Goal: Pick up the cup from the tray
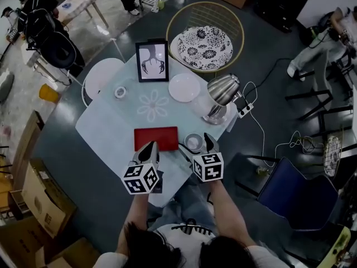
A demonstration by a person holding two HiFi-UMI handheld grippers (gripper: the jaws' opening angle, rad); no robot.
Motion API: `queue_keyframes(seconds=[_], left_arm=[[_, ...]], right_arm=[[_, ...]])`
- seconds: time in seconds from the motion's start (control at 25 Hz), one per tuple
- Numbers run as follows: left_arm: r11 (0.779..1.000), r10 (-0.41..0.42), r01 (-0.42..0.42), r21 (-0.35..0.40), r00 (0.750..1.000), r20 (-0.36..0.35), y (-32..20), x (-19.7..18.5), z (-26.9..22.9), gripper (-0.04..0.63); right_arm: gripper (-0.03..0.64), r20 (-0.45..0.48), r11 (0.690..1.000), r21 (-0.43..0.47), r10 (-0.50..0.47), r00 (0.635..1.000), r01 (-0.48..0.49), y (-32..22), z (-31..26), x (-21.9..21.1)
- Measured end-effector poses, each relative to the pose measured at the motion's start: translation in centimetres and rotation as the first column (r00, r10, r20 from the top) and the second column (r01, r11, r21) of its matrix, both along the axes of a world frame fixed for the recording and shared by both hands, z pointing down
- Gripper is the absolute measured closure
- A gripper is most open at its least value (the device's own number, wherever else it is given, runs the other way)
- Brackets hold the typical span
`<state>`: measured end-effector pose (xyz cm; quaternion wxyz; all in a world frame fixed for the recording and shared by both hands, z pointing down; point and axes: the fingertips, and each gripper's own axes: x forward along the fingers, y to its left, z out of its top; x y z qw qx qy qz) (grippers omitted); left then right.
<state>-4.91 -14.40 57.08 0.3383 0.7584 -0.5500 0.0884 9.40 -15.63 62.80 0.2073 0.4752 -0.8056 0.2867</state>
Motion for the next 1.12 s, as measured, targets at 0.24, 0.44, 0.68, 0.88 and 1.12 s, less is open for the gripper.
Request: queue_keyframes(seconds=[0.24, 0.44, 0.68, 0.88, 1.12], left_arm=[[0.999, 0.036, -0.036, 0.035, 0.999, 0.012, 0.3, 0.3, -1.5, 0.595], [0.997, 0.019, -0.021, 0.070, 0.999, 0.032, 1.2, -0.6, -3.6, 0.595], [0.991, 0.008, -0.014, 0.134, 0.999, 0.045, 2.6, -1.6, -6.7, 0.595], [0.984, -0.001, -0.005, 0.176, 0.999, 0.036, 4.4, -2.3, -8.6, 0.595], [0.977, -0.005, -0.005, 0.214, 0.999, 0.043, 6.8, -2.8, -10.8, 0.595]], right_arm=[[0.118, -0.019, 0.996, 0.093, -0.007, 1.000, 0.009, -0.4, -4.1, -0.5], [0.118, -0.037, 0.987, 0.160, -0.023, 0.999, 0.028, 0.2, -7.5, -1.9], [0.120, -0.080, 0.976, 0.212, -0.041, 0.996, 0.057, 2.3, -10.4, -3.0], [0.141, -0.127, 0.962, 0.256, -0.068, 0.990, 0.099, 4.0, -12.3, -4.3], [0.454, -0.174, 0.951, 0.284, -0.078, 0.982, 0.126, 6.4, -15.0, -5.3]])
